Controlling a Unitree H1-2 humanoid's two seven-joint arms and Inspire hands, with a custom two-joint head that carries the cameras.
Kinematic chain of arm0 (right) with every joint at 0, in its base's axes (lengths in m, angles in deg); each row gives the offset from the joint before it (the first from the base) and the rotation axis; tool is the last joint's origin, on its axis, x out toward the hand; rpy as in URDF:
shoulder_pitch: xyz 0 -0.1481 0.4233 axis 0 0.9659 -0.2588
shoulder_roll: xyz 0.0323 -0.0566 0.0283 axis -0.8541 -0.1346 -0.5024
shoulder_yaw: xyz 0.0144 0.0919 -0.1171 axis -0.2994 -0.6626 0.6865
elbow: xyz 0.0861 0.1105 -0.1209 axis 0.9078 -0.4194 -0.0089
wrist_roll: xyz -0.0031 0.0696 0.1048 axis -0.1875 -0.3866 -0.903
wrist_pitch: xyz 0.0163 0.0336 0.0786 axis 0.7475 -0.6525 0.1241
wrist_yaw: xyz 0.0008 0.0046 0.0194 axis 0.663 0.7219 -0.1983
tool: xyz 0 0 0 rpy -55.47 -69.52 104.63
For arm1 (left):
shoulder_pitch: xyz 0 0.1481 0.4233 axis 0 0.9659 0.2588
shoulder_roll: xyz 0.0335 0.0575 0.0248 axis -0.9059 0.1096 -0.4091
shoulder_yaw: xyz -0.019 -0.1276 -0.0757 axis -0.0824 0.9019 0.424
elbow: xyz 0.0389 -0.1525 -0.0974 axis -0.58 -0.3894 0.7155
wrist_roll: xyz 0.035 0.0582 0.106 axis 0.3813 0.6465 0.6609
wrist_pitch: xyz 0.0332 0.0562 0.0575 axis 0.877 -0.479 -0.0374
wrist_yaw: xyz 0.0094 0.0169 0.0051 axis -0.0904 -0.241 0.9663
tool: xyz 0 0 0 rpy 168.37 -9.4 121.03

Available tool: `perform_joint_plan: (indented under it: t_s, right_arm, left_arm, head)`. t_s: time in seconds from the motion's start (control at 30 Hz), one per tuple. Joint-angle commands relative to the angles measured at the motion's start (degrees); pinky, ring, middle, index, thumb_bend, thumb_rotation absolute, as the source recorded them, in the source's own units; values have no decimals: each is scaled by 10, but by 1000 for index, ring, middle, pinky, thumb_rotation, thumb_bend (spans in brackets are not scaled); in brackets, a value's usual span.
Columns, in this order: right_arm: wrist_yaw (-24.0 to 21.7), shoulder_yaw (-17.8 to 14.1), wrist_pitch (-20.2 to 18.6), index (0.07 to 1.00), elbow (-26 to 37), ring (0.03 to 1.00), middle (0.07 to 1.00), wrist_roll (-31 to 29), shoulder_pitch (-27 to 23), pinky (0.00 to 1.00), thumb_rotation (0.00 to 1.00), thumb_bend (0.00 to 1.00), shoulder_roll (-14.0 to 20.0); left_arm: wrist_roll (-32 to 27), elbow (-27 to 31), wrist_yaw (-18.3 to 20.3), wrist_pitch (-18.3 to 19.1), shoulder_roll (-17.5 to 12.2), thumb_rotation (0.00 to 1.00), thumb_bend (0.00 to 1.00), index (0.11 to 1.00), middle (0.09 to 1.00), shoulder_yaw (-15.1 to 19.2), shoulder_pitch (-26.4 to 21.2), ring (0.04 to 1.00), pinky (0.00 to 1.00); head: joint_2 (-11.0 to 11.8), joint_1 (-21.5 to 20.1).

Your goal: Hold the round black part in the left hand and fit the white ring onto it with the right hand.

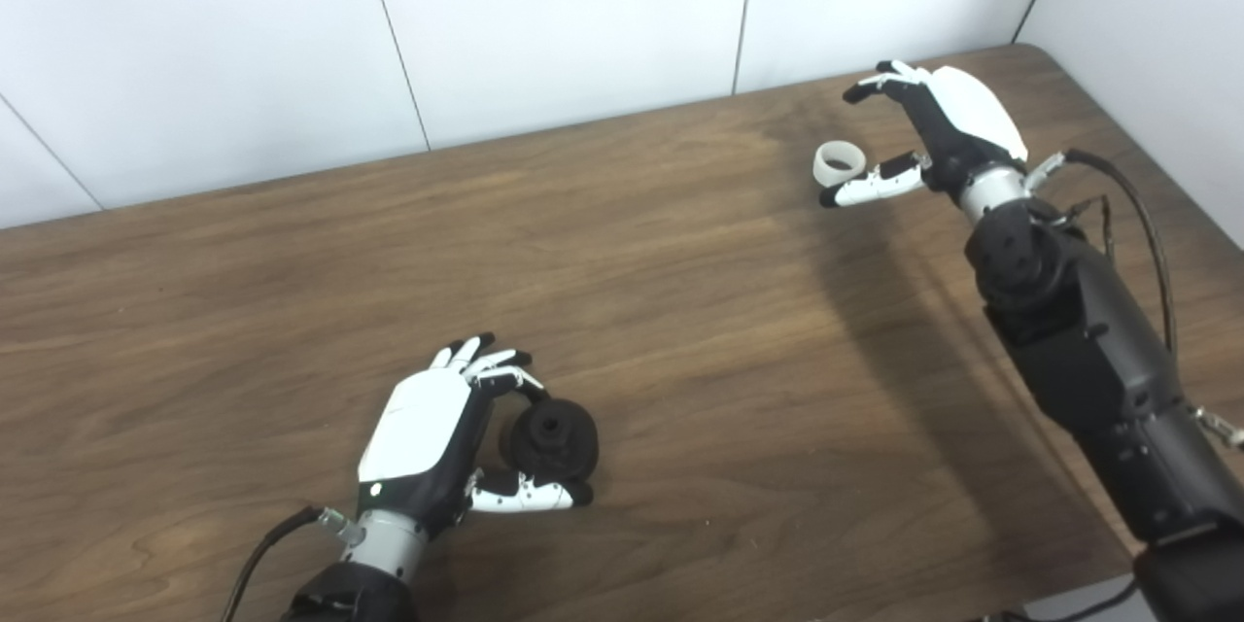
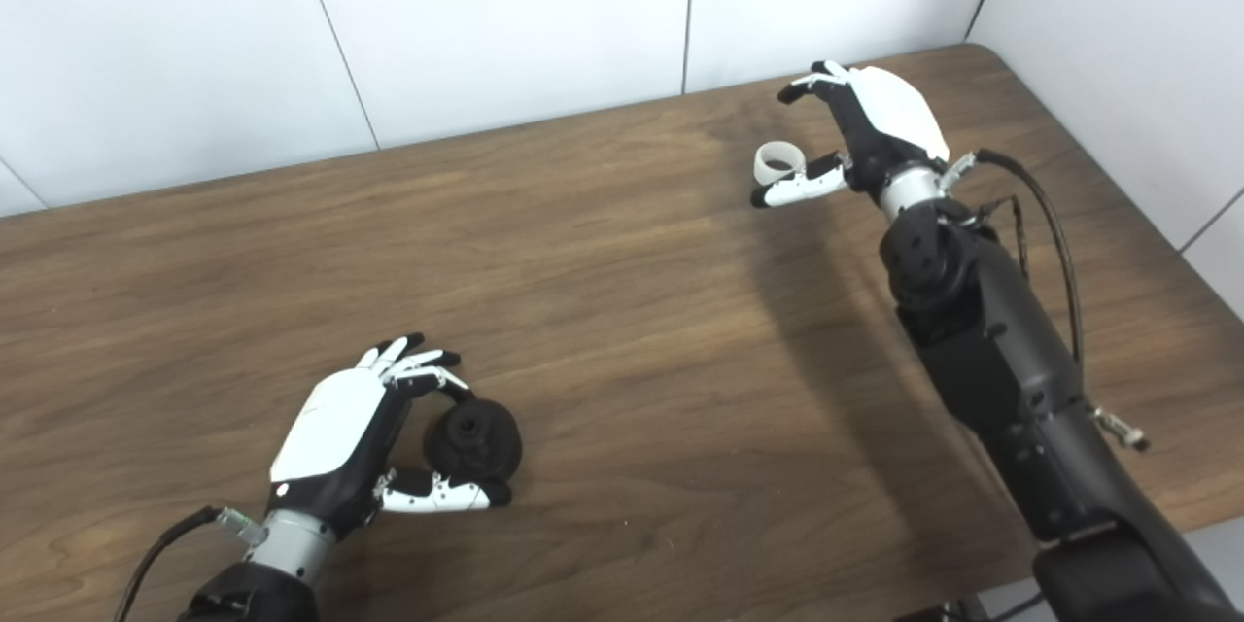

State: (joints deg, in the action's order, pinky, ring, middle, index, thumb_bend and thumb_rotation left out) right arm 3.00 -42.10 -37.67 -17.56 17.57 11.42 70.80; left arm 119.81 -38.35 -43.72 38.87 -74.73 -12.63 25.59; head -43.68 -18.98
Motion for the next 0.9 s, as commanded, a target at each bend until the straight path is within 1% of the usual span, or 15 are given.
perform_joint_plan:
  t_s: [0.0,0.07,0.2,0.27,0.4,0.53,0.7,0.87]
  right_arm:
    - [4,2,7,765,-8,985,959,16,-39,905,254,819,23]
    - [4,8,10,766,-32,979,955,21,-50,925,265,821,27]
    - [-2,17,2,772,-80,981,955,20,-76,975,278,829,31]
    - [-3,20,-1,771,-96,984,957,20,-86,977,269,831,30]
    - [-11,27,2,769,-125,994,962,16,-104,989,284,837,32]
    - [-18,35,-1,763,-142,997,965,17,-118,992,286,831,31]
    - [-28,53,-10,751,-164,993,963,24,-134,993,285,832,30]
    - [-28,61,-16,724,-182,986,949,22,-146,988,275,845,24]
  left_arm:
    - [11,-21,18,13,-22,53,523,483,842,5,13,964,1000]
    - [11,-21,20,14,-24,54,523,484,842,5,13,966,1000]
    - [8,-21,16,11,-26,54,523,483,837,7,16,963,1000]
    - [9,-20,17,11,-27,54,523,483,837,8,16,963,1000]
    - [10,-18,20,11,-28,55,523,483,837,8,18,963,1000]
    - [7,-20,13,4,-28,55,523,482,832,9,22,957,1000]
    - [9,-21,13,6,-26,54,523,482,830,9,23,955,1000]
    - [7,-22,12,6,-26,54,524,482,831,9,23,956,1000]
  head:
    - [0,-2]
    - [2,-5]
    - [5,-13]
    - [6,-16]
    - [7,-18]
    - [8,-20]
    - [8,-15]
    - [8,-14]
